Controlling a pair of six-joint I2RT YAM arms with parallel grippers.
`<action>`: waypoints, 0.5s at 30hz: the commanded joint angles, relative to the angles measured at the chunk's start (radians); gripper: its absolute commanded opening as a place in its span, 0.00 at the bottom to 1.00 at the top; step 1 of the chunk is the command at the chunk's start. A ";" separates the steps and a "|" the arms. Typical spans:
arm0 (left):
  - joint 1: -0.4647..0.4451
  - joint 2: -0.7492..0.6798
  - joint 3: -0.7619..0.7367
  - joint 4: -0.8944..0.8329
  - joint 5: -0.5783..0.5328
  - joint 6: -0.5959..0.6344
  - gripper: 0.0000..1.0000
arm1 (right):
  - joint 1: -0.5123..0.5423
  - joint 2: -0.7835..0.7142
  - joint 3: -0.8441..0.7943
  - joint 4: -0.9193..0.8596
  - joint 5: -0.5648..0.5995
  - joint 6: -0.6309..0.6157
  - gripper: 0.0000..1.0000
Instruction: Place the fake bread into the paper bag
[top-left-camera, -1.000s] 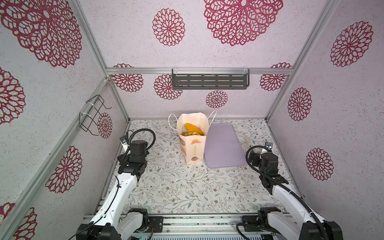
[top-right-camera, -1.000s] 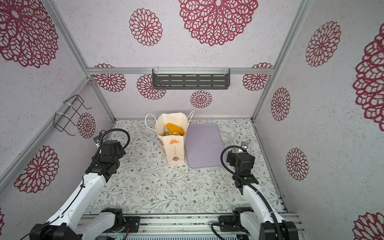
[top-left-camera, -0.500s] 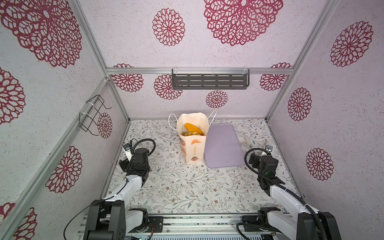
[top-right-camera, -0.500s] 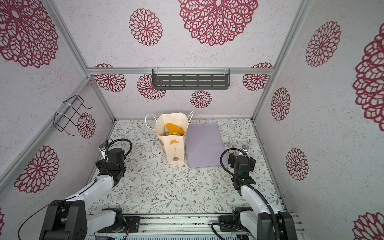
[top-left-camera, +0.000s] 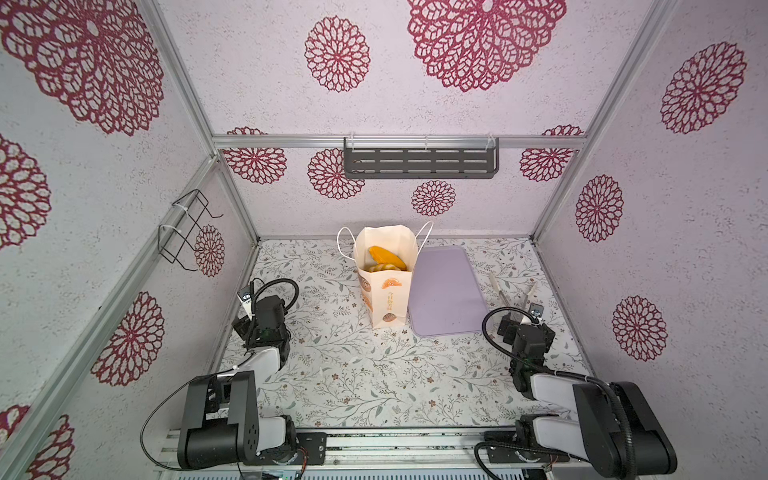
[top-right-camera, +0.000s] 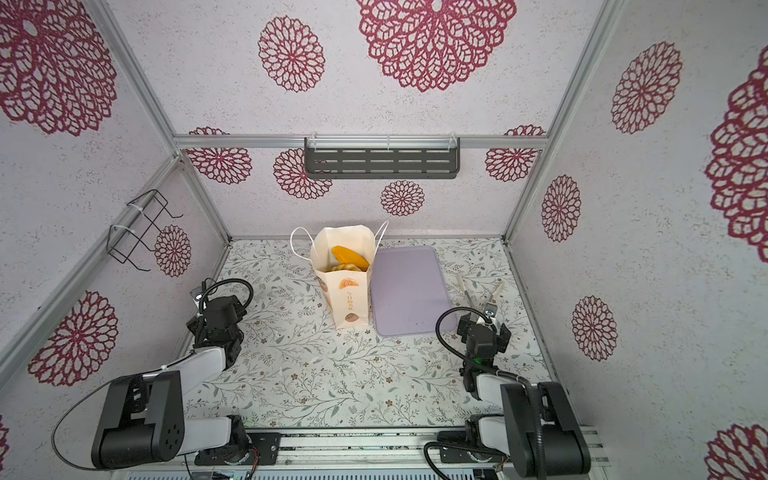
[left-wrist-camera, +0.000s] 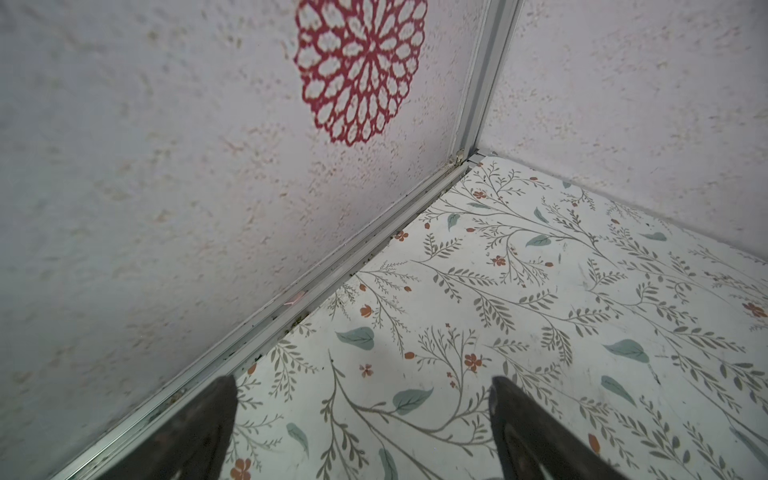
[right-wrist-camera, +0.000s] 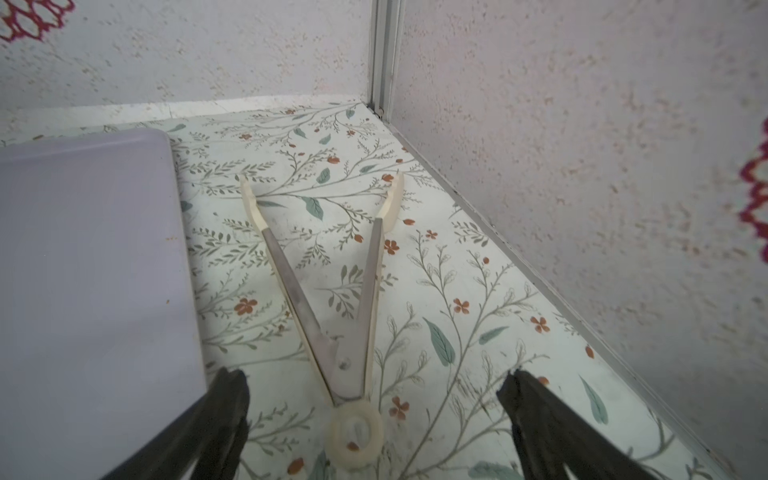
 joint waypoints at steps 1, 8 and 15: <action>0.033 0.014 -0.003 0.090 0.119 -0.011 0.97 | -0.005 0.034 0.032 0.154 -0.007 -0.016 0.99; 0.061 0.035 -0.002 0.135 0.201 -0.006 0.97 | -0.012 0.170 -0.044 0.476 -0.005 -0.048 0.99; 0.074 0.090 -0.054 0.322 0.238 0.033 0.97 | -0.018 0.174 -0.018 0.416 -0.066 -0.057 0.99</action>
